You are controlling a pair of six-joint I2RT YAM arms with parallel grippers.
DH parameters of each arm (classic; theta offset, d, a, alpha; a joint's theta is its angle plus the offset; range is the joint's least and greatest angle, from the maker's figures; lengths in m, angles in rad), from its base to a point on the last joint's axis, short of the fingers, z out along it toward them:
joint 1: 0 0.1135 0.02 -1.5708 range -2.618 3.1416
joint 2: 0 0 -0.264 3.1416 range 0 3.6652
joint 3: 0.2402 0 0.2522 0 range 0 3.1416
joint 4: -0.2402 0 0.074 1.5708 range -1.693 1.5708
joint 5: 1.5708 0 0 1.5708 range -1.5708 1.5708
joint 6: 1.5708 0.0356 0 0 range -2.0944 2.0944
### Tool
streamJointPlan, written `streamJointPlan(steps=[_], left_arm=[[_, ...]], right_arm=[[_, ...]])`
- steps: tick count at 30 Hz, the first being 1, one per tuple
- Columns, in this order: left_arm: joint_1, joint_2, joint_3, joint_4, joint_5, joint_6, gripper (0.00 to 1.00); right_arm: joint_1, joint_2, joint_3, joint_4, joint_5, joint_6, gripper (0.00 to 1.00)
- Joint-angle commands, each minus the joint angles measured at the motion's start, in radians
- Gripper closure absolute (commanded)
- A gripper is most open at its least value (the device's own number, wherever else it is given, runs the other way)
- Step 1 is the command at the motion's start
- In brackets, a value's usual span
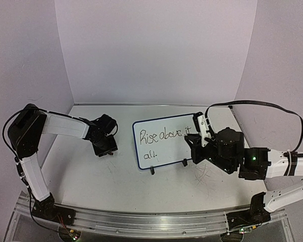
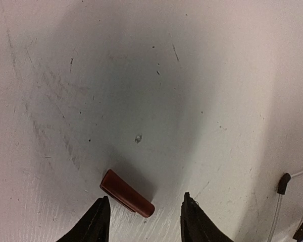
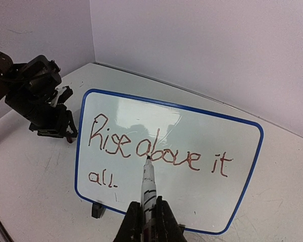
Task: Write a sentence on the whiteboard
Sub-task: Pick up the pen cap from the center of the board.
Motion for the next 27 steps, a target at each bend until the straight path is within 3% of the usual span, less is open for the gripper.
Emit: streamJointPlan(steps=[1,6,17,27], left_arm=[[0.006,0.058,0.073,-0.072,-0.058,-0.099,0.55],[0.006,0.112,0.120,-0.143,-0.075,-0.153,0.63],[0.004,0.186,0.138,-0.231,-0.102,-0.200,0.68],[-0.003,0.255,0.134,-0.284,-0.092,-0.196,0.82]], right_arm=[[0.000,-0.010,-0.017,0.047,0.005,-0.001,1.00],[0.000,-0.009,-0.027,0.053,-0.002,-0.004,1.00],[-0.001,-0.004,-0.035,0.080,-0.019,-0.009,1.00],[0.000,-0.007,-0.032,0.098,-0.023,-0.021,1.00]])
